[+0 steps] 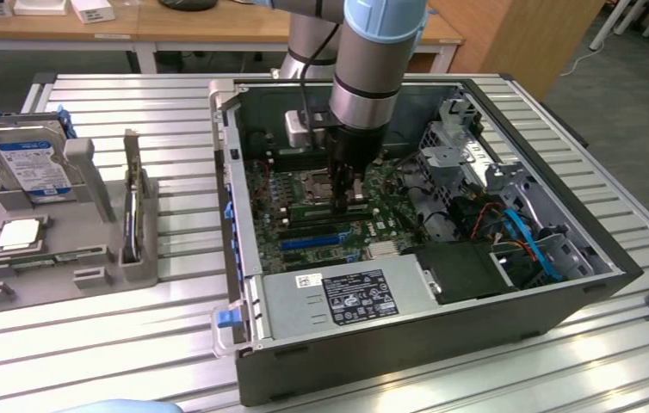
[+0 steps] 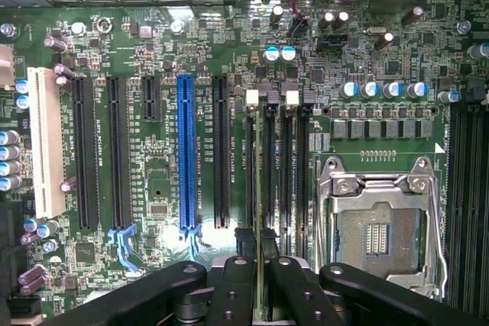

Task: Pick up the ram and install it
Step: 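Insert the ram into the slot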

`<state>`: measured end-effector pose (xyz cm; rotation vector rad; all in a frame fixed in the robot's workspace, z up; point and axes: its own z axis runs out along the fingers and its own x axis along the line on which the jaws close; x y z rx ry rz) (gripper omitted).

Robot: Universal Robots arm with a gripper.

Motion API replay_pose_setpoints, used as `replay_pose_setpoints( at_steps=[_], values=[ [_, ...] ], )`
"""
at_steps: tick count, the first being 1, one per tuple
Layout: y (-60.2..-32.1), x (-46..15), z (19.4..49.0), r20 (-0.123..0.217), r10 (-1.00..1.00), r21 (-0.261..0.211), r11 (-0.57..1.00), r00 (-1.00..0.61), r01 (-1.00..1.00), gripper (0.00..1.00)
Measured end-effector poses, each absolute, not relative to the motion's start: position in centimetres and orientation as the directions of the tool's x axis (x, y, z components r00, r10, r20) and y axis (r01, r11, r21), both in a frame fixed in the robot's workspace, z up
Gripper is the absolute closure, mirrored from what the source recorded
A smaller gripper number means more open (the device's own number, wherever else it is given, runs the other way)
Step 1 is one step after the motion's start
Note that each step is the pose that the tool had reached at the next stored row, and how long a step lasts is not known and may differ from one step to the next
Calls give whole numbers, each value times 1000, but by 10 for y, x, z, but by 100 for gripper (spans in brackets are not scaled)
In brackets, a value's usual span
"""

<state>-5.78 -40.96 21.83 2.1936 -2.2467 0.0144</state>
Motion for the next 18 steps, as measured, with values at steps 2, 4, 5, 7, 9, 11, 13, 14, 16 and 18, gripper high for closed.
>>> replay_pose_setpoints(
  at_steps=[2, 4, 5, 7, 9, 11, 13, 14, 16, 18],
  values=[
    [-410, -58, 218, 8, -1000, -5, 14, -14, -1000, 86],
    [-410, -58, 218, 8, -1000, -5, 8, -8, -1000, 86],
    [-410, -58, 218, 8, -1000, -5, 7, -7, -1000, 86],
    [-410, -58, 218, 8, -1000, -5, 7, -7, -1000, 86],
    [-410, -58, 218, 8, -1000, -5, 7, -7, -1000, 86],
    [-410, -58, 218, 8, -1000, -5, 7, -7, -1000, 86],
    [-410, -58, 217, 8, -1000, -5, 7, -7, -1000, 86],
    [-410, -58, 217, 8, -1000, -5, 7, -7, -1000, 86],
    [-410, -58, 217, 8, -1000, -5, 7, -7, -1000, 86],
    [-410, -58, 217, 8, -1000, -5, 7, -7, -1000, 86]
  ],
)
